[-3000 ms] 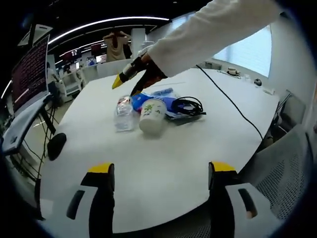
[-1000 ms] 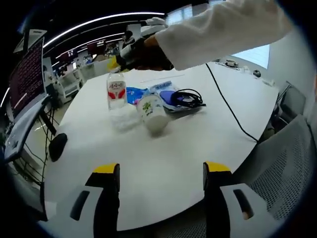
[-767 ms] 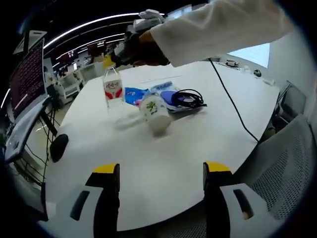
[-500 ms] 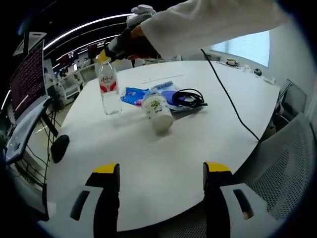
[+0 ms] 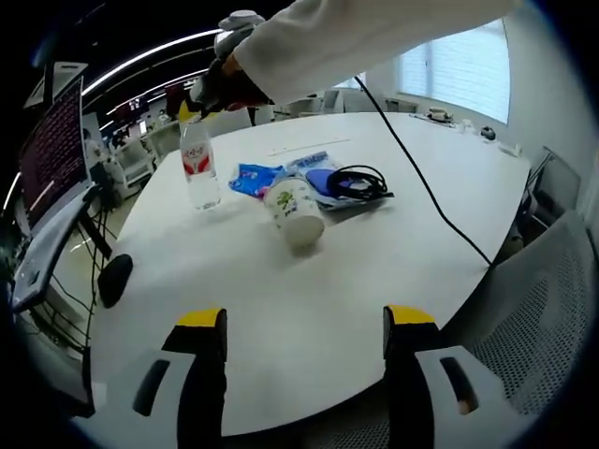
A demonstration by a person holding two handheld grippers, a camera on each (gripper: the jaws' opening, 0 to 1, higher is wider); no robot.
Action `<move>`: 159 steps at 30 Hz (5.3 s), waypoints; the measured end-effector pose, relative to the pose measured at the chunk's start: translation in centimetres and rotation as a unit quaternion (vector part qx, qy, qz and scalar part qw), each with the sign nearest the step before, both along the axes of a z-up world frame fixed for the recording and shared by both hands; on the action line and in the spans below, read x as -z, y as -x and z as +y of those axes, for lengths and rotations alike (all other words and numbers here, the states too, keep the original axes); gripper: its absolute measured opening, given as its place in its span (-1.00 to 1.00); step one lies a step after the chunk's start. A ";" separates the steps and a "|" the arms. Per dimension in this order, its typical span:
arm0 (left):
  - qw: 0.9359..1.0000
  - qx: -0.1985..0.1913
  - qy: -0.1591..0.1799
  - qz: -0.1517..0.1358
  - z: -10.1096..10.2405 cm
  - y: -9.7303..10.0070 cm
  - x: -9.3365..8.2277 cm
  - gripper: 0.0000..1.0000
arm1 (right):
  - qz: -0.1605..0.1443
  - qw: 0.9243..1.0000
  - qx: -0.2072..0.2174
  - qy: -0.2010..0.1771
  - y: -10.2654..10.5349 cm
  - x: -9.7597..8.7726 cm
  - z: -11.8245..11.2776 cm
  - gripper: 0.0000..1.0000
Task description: Arrange the tabletop items into an orderly group along one side of the table until the central work area is clear of visible clutter.
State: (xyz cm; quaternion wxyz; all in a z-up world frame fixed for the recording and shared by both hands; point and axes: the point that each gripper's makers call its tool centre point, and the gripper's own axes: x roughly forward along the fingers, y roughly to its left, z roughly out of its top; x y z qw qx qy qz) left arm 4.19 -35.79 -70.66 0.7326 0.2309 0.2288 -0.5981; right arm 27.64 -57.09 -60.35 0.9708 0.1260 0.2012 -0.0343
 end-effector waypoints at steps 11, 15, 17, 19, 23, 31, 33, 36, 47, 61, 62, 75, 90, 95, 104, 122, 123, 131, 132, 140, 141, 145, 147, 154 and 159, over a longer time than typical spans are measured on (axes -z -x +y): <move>1.000 0.001 -0.003 0.000 0.1 0.1 0.0 0.35 | 0.015 1.000 -0.018 0.005 0.3 0.8 0.4 -0.61; 1.000 0.000 -0.005 0.000 0.0 0.1 0.0 0.35 | 0.025 0.998 -0.040 0.033 0.3 0.7 0.6 -0.61; 1.000 0.000 -0.006 -0.001 0.0 0.1 0.1 0.35 | 0.026 0.998 -0.046 0.044 0.4 0.7 0.7 -0.61; 1.000 0.000 -0.006 -0.001 0.0 0.1 0.1 0.35 | 0.025 0.997 -0.048 0.047 0.4 0.8 0.7 -0.61; 1.000 0.000 -0.007 -0.002 0.0 0.0 0.1 0.35 | 0.024 0.997 -0.050 0.050 0.6 0.7 0.7 -0.61; 1.000 0.000 -0.005 -0.003 0.0 0.0 0.1 0.35 | 0.027 0.996 -0.064 0.061 0.8 0.8 1.3 -0.59; 1.000 -0.001 -0.005 -0.003 0.0 0.0 0.0 0.35 | 0.028 0.995 -0.071 0.068 0.7 0.9 1.6 -0.59; 1.000 -0.001 -0.005 -0.003 0.0 -0.1 0.0 0.35 | 0.027 0.995 -0.072 0.070 0.6 0.9 1.6 -0.59; 1.000 -0.003 -0.006 -0.006 0.0 -0.2 0.0 0.35 | 0.046 0.990 -0.095 0.098 0.8 2.0 2.8 -0.57; 1.000 -0.004 -0.009 -0.011 0.1 -0.3 0.1 0.38 | 0.063 0.989 -0.105 0.081 2.5 2.5 2.3 -0.17; 1.000 -0.004 -0.008 -0.012 0.1 -0.3 0.0 0.38 | 0.061 0.990 -0.102 0.071 2.9 2.4 2.3 -0.15; 1.000 -0.004 0.005 -0.015 -0.1 -0.4 -0.3 0.48 | 0.052 0.994 -0.082 0.048 8.3 1.5 0.4 0.10; 1.000 -0.003 0.003 -0.018 -0.1 -0.5 -0.2 0.52 | 0.049 0.997 -0.052 0.027 14.1 1.8 -0.3 0.15; 1.000 -0.004 0.003 -0.018 0.0 -0.5 -0.1 0.53 | 0.052 0.998 -0.040 0.014 15.6 2.3 -0.2 0.14; 1.000 -0.006 0.014 -0.015 -0.1 -0.6 -0.5 0.59 | 0.059 0.998 -0.011 -0.029 18.1 3.1 -0.5 0.18; 1.000 0.000 0.010 -0.014 -0.2 -0.1 -0.5 0.59 | 0.063 0.993 0.035 -0.089 22.2 4.9 -0.3 0.09; 1.000 0.001 0.008 -0.014 -0.2 -0.1 -0.4 0.59 | 0.063 0.993 0.038 -0.092 22.3 5.0 -0.4 0.09; 1.000 0.000 0.010 -0.015 -0.2 0.0 -0.6 0.59 | 0.061 0.988 0.063 -0.124 22.3 5.3 -1.0 0.02; 1.000 0.000 0.010 -0.015 -0.2 0.0 -0.6 0.59 | 0.060 0.987 0.069 -0.133 22.2 5.4 -1.1 0.00; 1.000 -0.001 0.008 -0.015 -0.2 -0.1 -0.5 0.58 | 0.054 0.975 0.114 -0.184 21.2 6.1 -1.8 -0.04; 1.000 -0.001 0.008 -0.015 -0.2 -0.1 -0.5 0.58 | 0.055 0.974 0.117 -0.188 20.9 6.2 -1.9 -0.04; 1.000 -0.001 0.007 -0.015 -0.2 -0.1 -0.4 0.57 | 0.056 0.970 0.127 -0.201 19.8 6.5 -2.0 -0.04; 1.000 -0.001 0.006 -0.015 -0.1 -0.1 -0.4 0.57 | 0.060 0.968 0.132 -0.207 19.2 6.8 -2.2 -0.05; 1.000 0.001 0.002 -0.013 -0.2 0.0 -0.2 0.54 | 0.070 0.954 0.163 -0.241 17.2 8.3 -3.0 -0.05; 1.000 0.001 0.001 -0.012 -0.2 -0.1 -0.1 0.53 | 0.064 0.940 0.187 -0.277 16.0 9.2 -3.7 -0.05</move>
